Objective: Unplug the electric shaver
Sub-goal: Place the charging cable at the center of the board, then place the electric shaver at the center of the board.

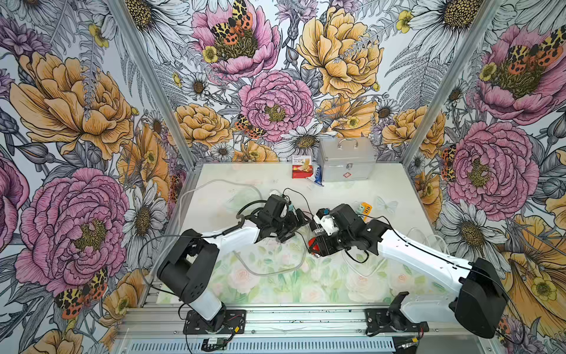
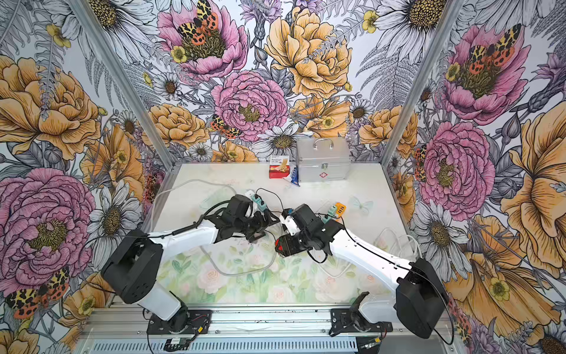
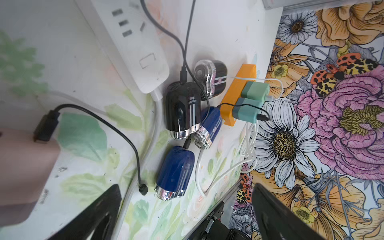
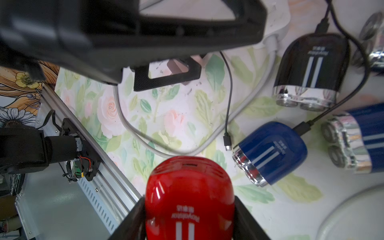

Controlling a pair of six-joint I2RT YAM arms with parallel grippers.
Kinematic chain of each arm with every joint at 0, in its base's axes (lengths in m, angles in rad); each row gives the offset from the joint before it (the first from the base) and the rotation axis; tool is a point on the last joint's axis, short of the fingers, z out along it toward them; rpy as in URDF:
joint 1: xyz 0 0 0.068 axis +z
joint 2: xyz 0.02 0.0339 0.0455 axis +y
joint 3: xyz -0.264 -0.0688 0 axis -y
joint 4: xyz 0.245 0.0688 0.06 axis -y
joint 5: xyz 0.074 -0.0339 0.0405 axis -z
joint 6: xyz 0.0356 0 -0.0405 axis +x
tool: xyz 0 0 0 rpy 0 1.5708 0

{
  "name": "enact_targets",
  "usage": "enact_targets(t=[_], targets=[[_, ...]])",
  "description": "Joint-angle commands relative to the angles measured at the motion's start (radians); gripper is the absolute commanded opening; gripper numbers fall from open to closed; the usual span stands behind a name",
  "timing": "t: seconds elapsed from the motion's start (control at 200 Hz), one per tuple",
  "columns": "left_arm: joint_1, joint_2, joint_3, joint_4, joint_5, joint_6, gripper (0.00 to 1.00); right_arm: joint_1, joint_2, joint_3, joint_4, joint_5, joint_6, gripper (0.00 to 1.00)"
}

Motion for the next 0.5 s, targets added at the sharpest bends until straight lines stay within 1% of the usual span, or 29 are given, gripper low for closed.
enact_targets(t=[0.0,0.055,0.14,0.27,0.415,0.495], targets=[[0.059,-0.120,0.010,-0.188,-0.129,0.117,0.99,0.002,0.078,0.120,-0.021,0.039,-0.028,0.32],[0.104,-0.180,0.007,-0.237,-0.171,0.144,0.99,0.003,0.127,0.178,-0.031,0.056,-0.019,0.32],[0.198,-0.254,0.006,-0.298,-0.215,0.193,0.98,0.008,0.203,0.276,-0.049,0.076,-0.008,0.32],[0.347,-0.313,-0.015,-0.325,-0.200,0.236,0.98,0.031,0.324,0.431,-0.063,0.124,-0.004,0.32],[0.480,-0.337,-0.038,-0.350,-0.211,0.296,0.99,0.060,0.483,0.607,-0.067,0.199,0.022,0.32],[0.548,-0.343,-0.050,-0.354,-0.193,0.320,0.99,0.066,0.582,0.695,-0.067,0.229,0.031,0.32]])
